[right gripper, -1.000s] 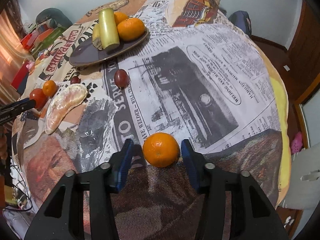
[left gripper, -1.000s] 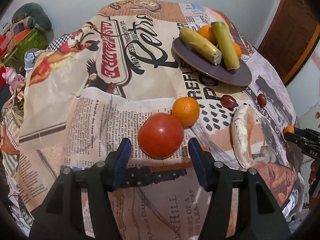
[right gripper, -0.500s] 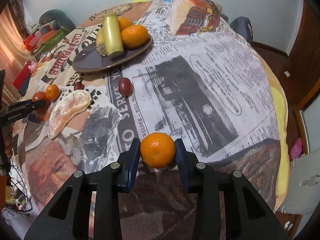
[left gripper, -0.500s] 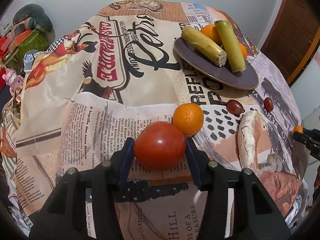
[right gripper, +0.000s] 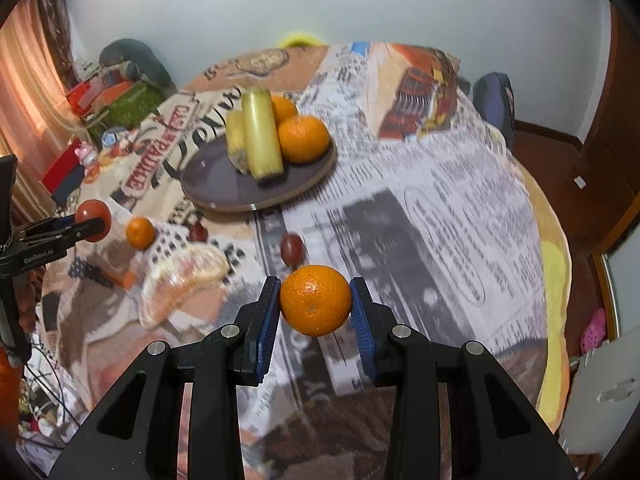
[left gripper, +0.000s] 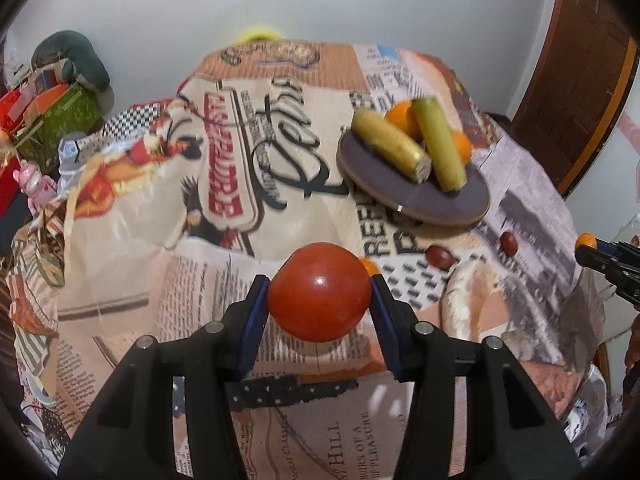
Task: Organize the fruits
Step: 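Grasp the red tomato with the left tool while the right tool grasps a mandarin, then place the red tomato on the grey plate with the left tool while the right tool places the mandarin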
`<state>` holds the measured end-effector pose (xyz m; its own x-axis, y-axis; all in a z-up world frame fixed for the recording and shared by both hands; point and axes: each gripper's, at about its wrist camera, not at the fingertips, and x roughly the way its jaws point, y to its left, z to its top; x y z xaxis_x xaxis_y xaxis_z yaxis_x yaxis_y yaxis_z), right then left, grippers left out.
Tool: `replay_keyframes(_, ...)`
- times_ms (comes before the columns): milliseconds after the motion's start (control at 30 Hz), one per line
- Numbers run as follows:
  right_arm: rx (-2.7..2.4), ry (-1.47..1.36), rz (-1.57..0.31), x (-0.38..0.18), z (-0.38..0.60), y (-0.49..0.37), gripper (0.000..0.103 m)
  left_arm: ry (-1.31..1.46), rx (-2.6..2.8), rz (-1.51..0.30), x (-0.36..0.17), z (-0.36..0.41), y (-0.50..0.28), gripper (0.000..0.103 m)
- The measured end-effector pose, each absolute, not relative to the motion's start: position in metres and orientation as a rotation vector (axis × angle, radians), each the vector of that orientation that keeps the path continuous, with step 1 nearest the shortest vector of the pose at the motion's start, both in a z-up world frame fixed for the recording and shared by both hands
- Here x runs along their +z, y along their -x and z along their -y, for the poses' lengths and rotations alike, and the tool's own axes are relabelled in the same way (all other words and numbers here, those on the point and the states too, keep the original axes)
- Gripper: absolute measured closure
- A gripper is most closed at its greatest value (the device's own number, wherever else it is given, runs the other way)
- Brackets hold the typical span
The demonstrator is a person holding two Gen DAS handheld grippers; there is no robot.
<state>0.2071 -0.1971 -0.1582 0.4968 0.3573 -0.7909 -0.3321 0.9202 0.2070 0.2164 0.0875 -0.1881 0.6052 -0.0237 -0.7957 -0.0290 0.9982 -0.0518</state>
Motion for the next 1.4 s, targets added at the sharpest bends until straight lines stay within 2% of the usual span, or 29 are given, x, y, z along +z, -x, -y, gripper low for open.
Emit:
replay_keyframes(600,0.461,-0.058,-0.841,-0.122,0.177,-0.25,0.071,0.044,-0.073,-0.794,-0.138,-0.066,-0.253,0.054)
replay_keyframes(1000,0.484,-0.071,-0.837,-0.135,0.165,-0.286,0.071,0.04,-0.1,-0.81,-0.15,-0.059,-0.297,0.054)
replay_keyframes(1400,0.5,-0.055,-0.913,-0.172,0.15,-0.318,0.071,0.038,-0.115,-0.869,-0.183,-0.049,-0.343,0.054)
